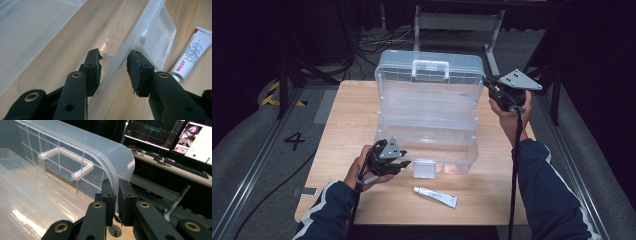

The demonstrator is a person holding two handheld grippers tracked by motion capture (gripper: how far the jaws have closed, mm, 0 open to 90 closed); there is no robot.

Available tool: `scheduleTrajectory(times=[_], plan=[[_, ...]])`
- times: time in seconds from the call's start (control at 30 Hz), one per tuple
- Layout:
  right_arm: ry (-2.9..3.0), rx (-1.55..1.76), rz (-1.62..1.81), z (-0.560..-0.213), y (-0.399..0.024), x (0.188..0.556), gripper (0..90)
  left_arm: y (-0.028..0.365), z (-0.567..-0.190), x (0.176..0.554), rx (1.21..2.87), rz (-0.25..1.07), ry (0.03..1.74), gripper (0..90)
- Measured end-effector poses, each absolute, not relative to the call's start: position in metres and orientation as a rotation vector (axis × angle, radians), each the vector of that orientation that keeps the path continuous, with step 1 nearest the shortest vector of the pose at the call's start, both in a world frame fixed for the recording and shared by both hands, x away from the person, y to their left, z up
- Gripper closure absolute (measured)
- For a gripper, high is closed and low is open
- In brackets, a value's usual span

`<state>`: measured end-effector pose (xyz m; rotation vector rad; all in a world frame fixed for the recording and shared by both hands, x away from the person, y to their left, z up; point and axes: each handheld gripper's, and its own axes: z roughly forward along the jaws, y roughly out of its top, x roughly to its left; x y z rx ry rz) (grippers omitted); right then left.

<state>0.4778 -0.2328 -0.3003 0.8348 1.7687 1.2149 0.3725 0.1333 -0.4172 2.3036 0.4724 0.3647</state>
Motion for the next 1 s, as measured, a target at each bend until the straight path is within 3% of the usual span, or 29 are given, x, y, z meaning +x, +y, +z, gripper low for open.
scheduleTrajectory(times=[1.0], plan=[[1.851, 0.932, 1.206, -0.292, -0.233, 0.528, 83.8, 0.13, -0.419, 0.37, 2.305, 0.363, 0.476, 63.7]])
